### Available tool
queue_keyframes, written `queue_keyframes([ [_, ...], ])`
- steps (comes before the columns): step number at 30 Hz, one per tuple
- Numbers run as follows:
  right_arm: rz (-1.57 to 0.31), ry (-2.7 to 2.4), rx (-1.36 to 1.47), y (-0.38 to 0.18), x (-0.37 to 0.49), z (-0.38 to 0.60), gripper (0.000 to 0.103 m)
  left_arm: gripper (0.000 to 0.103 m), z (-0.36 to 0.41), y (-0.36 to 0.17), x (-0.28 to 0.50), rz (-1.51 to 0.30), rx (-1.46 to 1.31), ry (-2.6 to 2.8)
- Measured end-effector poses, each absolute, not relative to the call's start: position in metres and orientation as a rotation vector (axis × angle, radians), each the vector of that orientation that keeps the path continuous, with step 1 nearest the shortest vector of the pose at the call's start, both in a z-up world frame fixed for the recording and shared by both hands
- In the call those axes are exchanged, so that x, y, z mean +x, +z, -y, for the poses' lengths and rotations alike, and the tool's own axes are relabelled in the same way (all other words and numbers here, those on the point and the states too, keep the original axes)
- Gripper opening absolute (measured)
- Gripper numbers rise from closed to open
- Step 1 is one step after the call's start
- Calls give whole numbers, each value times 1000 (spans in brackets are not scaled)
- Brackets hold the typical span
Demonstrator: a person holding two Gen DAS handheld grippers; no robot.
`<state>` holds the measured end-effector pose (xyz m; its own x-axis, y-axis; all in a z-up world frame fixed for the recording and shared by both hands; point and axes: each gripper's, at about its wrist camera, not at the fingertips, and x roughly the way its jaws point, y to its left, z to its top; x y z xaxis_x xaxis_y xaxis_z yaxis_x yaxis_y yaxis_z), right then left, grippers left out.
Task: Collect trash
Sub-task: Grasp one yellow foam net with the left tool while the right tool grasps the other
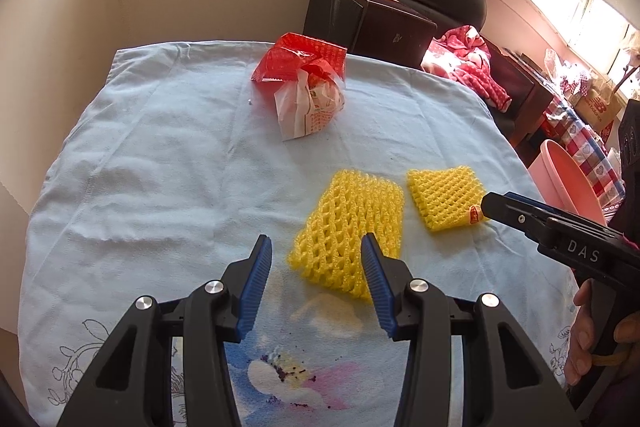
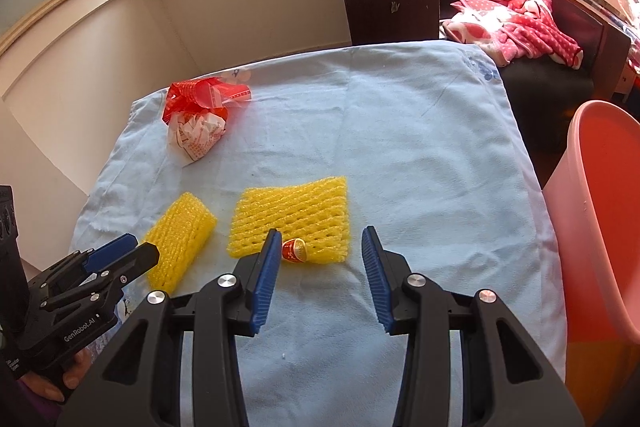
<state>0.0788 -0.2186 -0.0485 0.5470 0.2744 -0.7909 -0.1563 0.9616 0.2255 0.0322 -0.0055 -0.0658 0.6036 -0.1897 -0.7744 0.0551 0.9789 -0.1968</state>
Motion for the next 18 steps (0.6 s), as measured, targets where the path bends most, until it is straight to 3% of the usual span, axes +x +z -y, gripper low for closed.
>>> queue_keyframes([
  [3,-967,258,129,-51,82,215,42,39,8,-67,32,-918,-154,-151],
  [9,-968,256,112,-54,88,209,42,9,9,-68,33,-925,-149,-166],
  [18,-979,244,114,-58,92,209,42,6,6,-59,28,-890,-152,-169],
])
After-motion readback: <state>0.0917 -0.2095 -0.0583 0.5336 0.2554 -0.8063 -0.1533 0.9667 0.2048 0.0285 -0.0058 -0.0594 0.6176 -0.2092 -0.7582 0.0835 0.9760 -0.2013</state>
